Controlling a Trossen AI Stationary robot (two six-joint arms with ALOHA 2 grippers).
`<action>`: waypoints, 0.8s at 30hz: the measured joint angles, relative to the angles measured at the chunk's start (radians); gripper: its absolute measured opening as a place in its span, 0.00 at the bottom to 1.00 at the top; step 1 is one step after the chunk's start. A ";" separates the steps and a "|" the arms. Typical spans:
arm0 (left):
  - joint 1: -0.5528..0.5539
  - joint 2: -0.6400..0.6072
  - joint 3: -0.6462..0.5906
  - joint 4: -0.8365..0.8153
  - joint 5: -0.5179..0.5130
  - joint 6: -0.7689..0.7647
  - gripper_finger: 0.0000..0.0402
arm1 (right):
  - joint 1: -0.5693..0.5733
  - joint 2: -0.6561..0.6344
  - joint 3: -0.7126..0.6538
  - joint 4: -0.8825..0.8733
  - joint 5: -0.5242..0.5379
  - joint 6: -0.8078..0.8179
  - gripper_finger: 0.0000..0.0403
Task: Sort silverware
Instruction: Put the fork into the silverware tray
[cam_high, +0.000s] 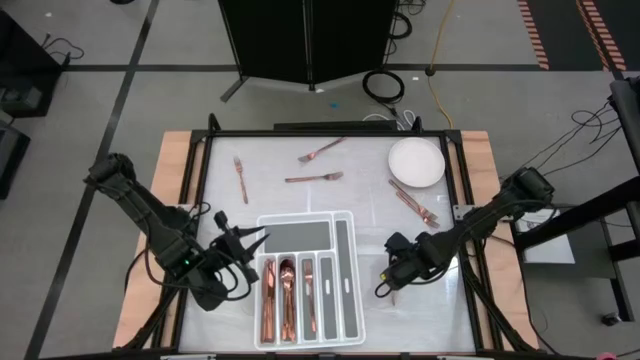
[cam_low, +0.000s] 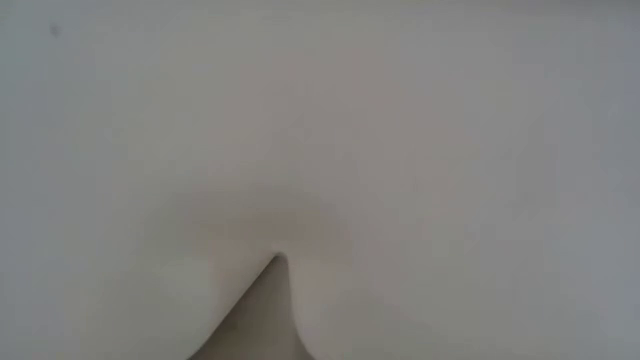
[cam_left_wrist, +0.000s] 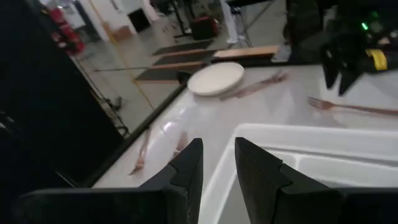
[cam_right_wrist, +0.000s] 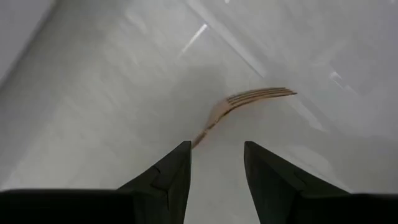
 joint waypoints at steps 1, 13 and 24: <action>0.002 0.007 0.000 0.006 -0.014 -0.004 0.24 | 0.001 0.013 0.000 0.005 0.000 0.003 0.35; 0.035 0.045 0.000 0.023 -0.044 -0.007 0.24 | 0.002 0.114 0.000 0.077 -0.044 -0.023 0.35; 0.036 0.045 0.000 0.051 -0.039 -0.007 0.24 | 0.002 0.175 0.005 0.128 -0.069 -0.114 0.17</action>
